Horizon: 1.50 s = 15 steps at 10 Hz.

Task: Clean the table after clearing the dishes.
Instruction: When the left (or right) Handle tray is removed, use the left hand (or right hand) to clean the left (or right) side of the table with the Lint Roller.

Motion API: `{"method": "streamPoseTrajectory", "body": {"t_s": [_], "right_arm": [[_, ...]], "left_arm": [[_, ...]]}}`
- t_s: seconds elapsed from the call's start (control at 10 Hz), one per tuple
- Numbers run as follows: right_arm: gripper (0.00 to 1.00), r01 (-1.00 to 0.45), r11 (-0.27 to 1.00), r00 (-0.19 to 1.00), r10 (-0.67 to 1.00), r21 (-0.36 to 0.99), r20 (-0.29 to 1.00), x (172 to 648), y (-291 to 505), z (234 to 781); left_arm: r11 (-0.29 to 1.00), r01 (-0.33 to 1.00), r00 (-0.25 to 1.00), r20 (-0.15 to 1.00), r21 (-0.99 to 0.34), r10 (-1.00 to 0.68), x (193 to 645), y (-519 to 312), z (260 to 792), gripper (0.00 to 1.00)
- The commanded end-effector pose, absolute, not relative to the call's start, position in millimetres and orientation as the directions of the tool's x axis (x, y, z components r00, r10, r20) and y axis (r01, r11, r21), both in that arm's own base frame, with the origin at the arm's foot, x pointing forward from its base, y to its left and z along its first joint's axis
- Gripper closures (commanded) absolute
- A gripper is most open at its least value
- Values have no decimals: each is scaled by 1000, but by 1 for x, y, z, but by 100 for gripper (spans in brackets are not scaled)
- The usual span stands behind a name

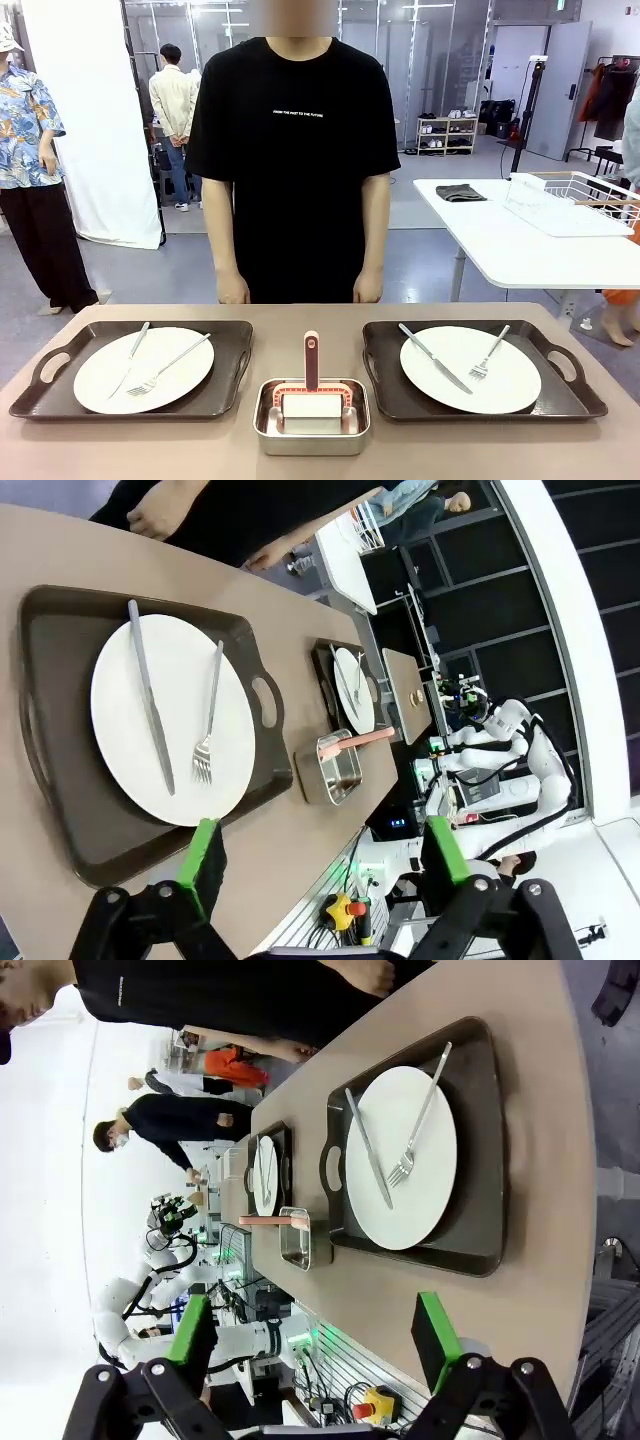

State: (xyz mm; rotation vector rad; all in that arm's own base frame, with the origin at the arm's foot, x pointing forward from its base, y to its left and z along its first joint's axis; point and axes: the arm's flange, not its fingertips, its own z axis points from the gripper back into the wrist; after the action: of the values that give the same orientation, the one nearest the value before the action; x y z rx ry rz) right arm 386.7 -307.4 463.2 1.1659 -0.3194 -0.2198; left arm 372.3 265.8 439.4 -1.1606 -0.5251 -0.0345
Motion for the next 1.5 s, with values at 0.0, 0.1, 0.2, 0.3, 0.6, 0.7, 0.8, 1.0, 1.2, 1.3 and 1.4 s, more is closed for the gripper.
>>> {"method": "streamPoseTrajectory", "body": {"t_s": [0.0,0.1,0.2,0.3,0.6,0.7,0.8,1.0,1.2,1.3,1.4], "right_arm": [[0,8,382,939,-320,924,124,394,-299,465],[0,8,382,939,-320,924,124,394,-299,465],[0,8,382,939,-320,924,124,394,-299,465],[0,8,382,939,-320,924,124,394,-299,465],[0,8,382,939,-320,924,124,394,-299,465],[0,8,382,939,-320,924,124,394,-299,465],[0,8,382,939,-320,924,124,394,-299,465],[0,8,382,939,-320,924,124,394,-299,465],[0,8,382,939,-320,924,124,394,-299,465],[0,8,382,939,-320,924,124,394,-299,465],[0,8,382,939,-320,924,124,394,-299,465]], "left_arm": [[409,294,881,411,-864,234,374,263,439,0],[409,294,881,411,-864,234,374,263,439,0],[409,294,881,411,-864,234,374,263,439,0],[409,294,881,411,-864,234,374,263,439,0],[409,294,881,411,-864,234,374,263,439,0],[409,294,881,411,-864,234,374,263,439,0],[409,294,881,411,-864,234,374,263,439,0],[409,294,881,411,-864,234,374,263,439,0],[409,294,881,411,-864,234,374,263,439,0],[409,294,881,411,-864,234,374,263,439,0],[409,294,881,411,-864,234,374,263,439,0]]}}
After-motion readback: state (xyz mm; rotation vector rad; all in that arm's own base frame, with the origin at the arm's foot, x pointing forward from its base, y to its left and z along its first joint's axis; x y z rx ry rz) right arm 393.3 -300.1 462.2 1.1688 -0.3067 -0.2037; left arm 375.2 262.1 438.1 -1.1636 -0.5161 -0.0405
